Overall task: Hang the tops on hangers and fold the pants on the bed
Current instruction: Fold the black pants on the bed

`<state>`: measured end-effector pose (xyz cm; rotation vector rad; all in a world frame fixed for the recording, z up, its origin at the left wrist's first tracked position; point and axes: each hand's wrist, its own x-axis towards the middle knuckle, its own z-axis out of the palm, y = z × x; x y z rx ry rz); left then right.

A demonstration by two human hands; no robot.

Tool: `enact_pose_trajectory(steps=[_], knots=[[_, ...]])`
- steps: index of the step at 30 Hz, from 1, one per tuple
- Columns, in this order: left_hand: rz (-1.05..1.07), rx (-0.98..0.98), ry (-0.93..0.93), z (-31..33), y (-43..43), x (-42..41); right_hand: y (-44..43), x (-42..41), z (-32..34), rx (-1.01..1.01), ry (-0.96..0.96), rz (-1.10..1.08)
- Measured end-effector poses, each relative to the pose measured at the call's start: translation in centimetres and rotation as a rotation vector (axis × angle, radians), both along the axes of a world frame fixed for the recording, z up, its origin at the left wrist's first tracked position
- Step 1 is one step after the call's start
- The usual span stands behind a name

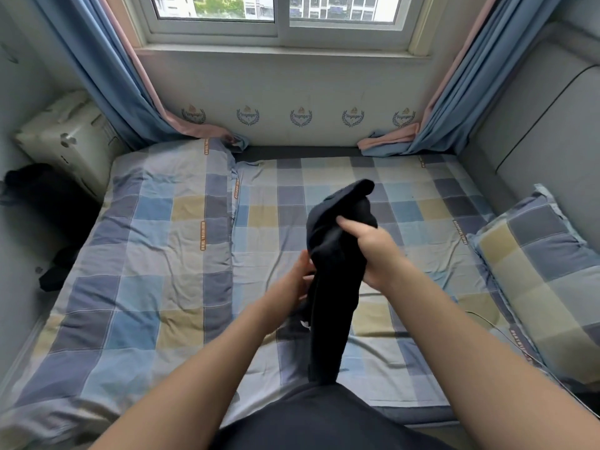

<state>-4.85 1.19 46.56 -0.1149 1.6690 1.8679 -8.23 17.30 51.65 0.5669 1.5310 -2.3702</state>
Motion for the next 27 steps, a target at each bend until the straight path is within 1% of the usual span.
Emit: enact_pose_trajectory(steps=[3, 4, 5, 6, 8, 11, 13, 16, 20, 21, 22, 24, 25, 27], knots=[[-0.215, -0.11, 0.135, -1.5, 0.5, 1.0, 0.9, -2.2, 1.5, 0.061, -0.054, -0.044], [-0.266, -0.152, 0.184, -2.1, 0.6, 1.1, 1.2, -2.9, 1.8, 0.08, -0.069, -0.053], [-0.274, -0.199, 0.231, -2.7, 0.6, 1.2, 1.3, -3.5, 1.9, 0.1, -0.086, -0.061], [-0.231, -0.242, 0.281, -3.2, 0.6, 1.0, 1.5, -4.0, 1.9, 0.119, -0.104, -0.065], [-0.067, -0.31, 0.345, -4.0, 0.4, 0.5, 1.5, -4.8, 1.9, 0.145, -0.135, -0.075], [0.091, -0.298, 0.376, -3.7, 0.1, -0.1, 1.7, -5.2, 1.3, 0.132, -0.126, -0.065], [0.188, -0.253, 0.39, -2.9, 0.0, -0.5, 1.9, -4.5, 0.8, 0.168, -0.103, 0.064], [0.338, -0.148, 0.411, -0.5, 0.1, -1.2, 1.7, -1.6, -0.6, 0.273, -0.059, 0.309], [0.467, -0.04, 0.361, 3.1, 0.5, -2.6, -0.1, 4.3, -3.9, 0.312, 0.101, 0.596], [0.487, -0.031, 0.334, 3.9, 0.7, -2.9, -0.8, 5.4, -5.0, 0.365, 0.124, 0.632], [0.496, -0.02, 0.308, 4.6, 0.8, -3.1, -1.2, 6.0, -6.4, 0.465, 0.152, 0.633], [0.466, -0.004, 0.286, 5.8, 1.0, -3.6, -1.7, 6.0, -8.5, 0.709, 0.19, 0.548], [0.44, -0.011, 0.287, 6.3, 0.9, -3.8, -1.5, 5.6, -9.2, 0.802, 0.178, 0.5], [0.403, -0.051, 0.286, 6.8, 0.4, -4.3, -0.7, 4.7, -9.5, 0.895, 0.151, 0.436]])
